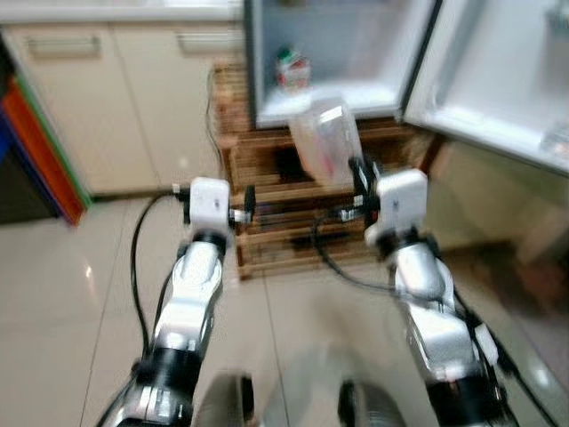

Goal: Restocking fridge

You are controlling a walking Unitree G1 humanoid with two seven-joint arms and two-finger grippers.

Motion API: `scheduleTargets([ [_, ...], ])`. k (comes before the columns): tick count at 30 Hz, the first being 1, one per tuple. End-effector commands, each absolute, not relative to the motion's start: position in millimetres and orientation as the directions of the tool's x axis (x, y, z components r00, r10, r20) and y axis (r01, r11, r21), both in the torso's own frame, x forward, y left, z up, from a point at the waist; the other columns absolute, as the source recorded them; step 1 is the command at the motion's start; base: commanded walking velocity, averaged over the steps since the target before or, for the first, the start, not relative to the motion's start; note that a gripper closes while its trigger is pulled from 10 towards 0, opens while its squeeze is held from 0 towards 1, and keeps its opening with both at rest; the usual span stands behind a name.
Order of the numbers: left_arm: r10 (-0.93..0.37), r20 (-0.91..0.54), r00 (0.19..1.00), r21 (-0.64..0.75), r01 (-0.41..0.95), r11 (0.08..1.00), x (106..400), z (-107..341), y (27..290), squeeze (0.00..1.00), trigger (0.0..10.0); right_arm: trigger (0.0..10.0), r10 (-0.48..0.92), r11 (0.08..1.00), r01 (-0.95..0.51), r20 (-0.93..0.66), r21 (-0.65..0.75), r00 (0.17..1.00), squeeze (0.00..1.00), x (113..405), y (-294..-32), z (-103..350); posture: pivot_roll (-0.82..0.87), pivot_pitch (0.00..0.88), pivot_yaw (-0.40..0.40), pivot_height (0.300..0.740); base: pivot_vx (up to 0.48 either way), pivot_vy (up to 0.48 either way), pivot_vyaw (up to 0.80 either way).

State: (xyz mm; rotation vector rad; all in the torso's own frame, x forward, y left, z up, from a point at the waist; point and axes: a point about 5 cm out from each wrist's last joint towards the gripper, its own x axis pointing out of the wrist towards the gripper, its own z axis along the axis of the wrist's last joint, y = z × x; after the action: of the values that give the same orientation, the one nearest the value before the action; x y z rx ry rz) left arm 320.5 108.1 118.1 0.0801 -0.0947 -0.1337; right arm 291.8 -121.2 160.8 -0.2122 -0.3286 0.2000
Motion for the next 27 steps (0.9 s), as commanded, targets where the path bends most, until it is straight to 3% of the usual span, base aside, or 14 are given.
scheduleTargets([
  [1, -0.173, 0.120, 0.978, 0.117, 0.159, 0.980, 321.5, 124.4, 104.6, 0.00, 10.0, 10.0, 0.214, 0.963, -0.145, 0.317, -0.227, 0.924, 0.00, 293.8, -122.3, 165.1, 0.04, 0.008, -0.003, 0.642, 0.480, 0.000, 0.00],
  [17, -0.241, 0.153, 0.958, 0.110, 0.226, 0.968, 318.1, 128.1, 93.9, 0.00, 10.0, 10.0, 0.104, 0.963, 0.029, 0.471, -0.267, 0.876, 0.00, 296.9, -138.9, 199.0, 0.04, 0.011, -0.004, 0.642, 0.480, 0.000, 0.00],
  [23, -0.240, 0.147, 0.960, 0.114, 0.225, 0.968, 317.8, 126.8, 93.5, 0.00, 10.0, 10.0, 0.101, 0.958, 0.055, 0.513, -0.281, 0.852, 0.00, 301.9, -143.7, 214.5, 0.04, 0.014, -0.005, 0.642, 0.047, 0.000, 0.00],
  [27, -0.233, 0.135, 0.963, 0.105, 0.220, 0.970, 318.9, 125.1, 93.5, 0.00, 10.0, 10.0, 0.190, 0.925, -0.018, 0.423, -0.378, 0.886, 0.00, 311.3, -144.3, 201.1, 0.04, 0.016, -0.006, 0.642, 0.000, 0.000, 0.00],
])
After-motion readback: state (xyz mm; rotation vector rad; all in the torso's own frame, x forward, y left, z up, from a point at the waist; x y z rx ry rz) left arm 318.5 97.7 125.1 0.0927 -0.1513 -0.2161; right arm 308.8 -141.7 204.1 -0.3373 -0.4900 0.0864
